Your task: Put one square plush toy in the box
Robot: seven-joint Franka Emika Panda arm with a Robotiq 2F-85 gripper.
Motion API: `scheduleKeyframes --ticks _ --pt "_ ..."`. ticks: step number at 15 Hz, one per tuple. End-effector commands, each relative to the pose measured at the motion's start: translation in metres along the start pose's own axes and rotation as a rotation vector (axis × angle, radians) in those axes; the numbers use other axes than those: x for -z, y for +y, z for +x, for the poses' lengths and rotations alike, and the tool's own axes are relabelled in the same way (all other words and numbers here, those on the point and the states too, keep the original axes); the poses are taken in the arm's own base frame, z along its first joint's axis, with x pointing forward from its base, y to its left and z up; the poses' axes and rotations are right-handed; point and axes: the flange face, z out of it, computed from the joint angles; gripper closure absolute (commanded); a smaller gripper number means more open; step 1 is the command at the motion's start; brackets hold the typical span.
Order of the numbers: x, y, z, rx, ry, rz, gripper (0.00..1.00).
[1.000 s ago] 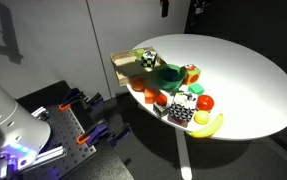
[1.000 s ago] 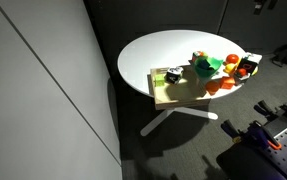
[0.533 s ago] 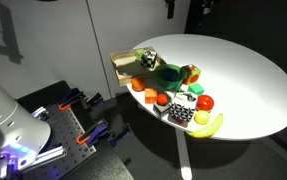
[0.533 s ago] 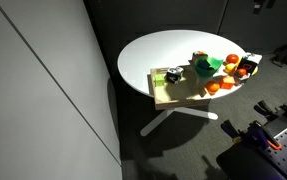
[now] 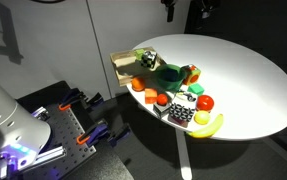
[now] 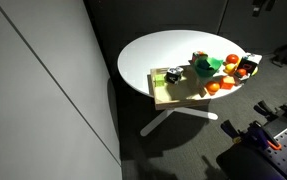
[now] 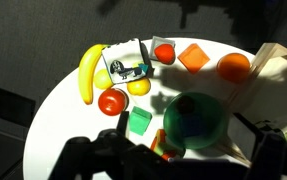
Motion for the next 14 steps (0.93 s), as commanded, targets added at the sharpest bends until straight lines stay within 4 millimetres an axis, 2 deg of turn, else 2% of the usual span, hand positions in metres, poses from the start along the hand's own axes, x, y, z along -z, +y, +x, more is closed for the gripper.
scheduleKeyframes --ticks 1,14 --pt "-0.011 0.011 0.008 0.005 -0.024 0.004 0.0" --pt "-0.09 0.052 0.022 0.068 -0.055 -0.015 0.0"
